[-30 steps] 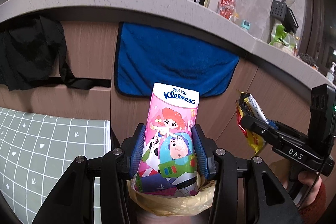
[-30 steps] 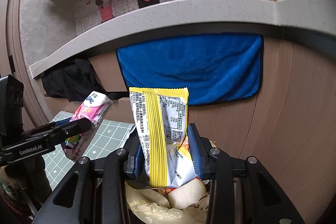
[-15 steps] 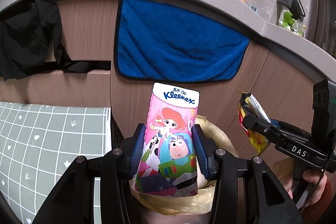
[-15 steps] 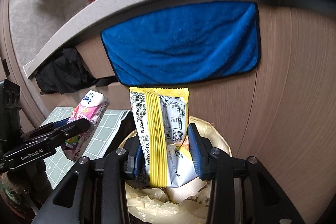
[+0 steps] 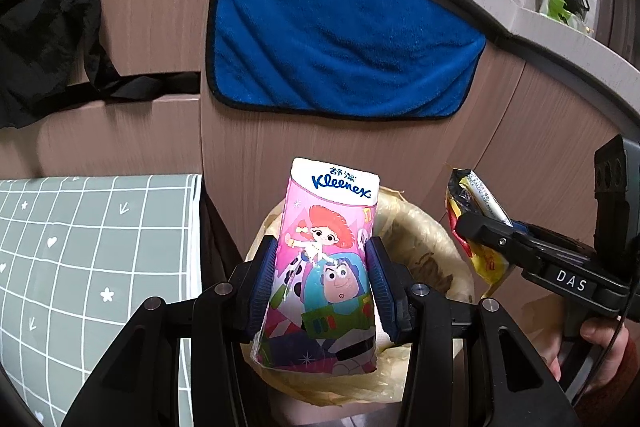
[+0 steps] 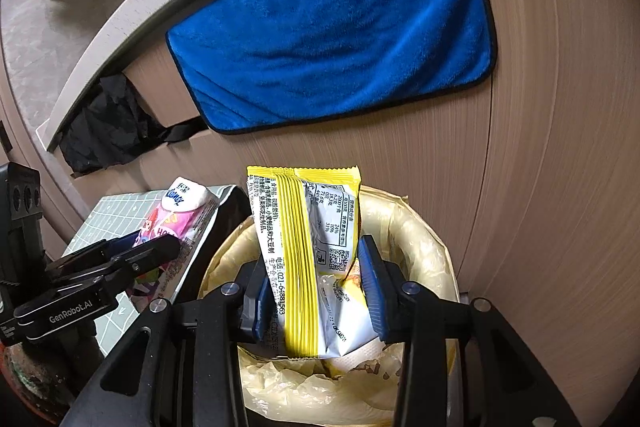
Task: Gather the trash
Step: 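Open both grippers to drop the Kleenex pack and snack packet into the bin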
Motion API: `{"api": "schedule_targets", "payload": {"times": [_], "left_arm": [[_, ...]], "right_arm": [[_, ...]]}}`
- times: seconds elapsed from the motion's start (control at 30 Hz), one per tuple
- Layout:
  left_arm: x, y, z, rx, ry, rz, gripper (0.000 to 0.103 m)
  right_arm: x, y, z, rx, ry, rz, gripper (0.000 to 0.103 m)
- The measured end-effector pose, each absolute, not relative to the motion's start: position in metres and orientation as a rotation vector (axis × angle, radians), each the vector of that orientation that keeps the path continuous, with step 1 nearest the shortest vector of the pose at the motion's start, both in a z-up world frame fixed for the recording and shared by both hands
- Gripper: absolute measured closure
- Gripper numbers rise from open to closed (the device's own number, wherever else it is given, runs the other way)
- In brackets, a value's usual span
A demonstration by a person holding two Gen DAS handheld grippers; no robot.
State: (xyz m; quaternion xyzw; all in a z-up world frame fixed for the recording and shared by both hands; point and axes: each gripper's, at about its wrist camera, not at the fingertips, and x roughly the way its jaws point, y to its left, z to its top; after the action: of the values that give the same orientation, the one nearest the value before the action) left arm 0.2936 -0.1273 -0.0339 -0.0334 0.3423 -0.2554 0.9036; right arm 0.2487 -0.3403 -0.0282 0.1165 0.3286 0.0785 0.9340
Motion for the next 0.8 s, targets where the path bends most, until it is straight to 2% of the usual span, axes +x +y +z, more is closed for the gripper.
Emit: {"api": "schedule_targets", "payload": {"times": [0.7, 0.77, 0.8], "left_arm": [[0.319, -0.145, -0.072, -0.073, 0.799, -0.565, 0.057], [0.325, -0.145, -0.074, -0.099, 0.827, -0.605, 0.052], [0.327, -0.146, -0.075, -0.112, 0.84, -0.62, 0.045]], "right_arm": [[0.268, -0.347, -0.058, 0.256, 0.743, 0.122, 0.063], [0.27, -0.349, -0.06, 0.271, 0.746, 0.13, 0.058], [0.271, -0.35, -0.061, 0.282, 0.752, 0.13, 0.054]]}}
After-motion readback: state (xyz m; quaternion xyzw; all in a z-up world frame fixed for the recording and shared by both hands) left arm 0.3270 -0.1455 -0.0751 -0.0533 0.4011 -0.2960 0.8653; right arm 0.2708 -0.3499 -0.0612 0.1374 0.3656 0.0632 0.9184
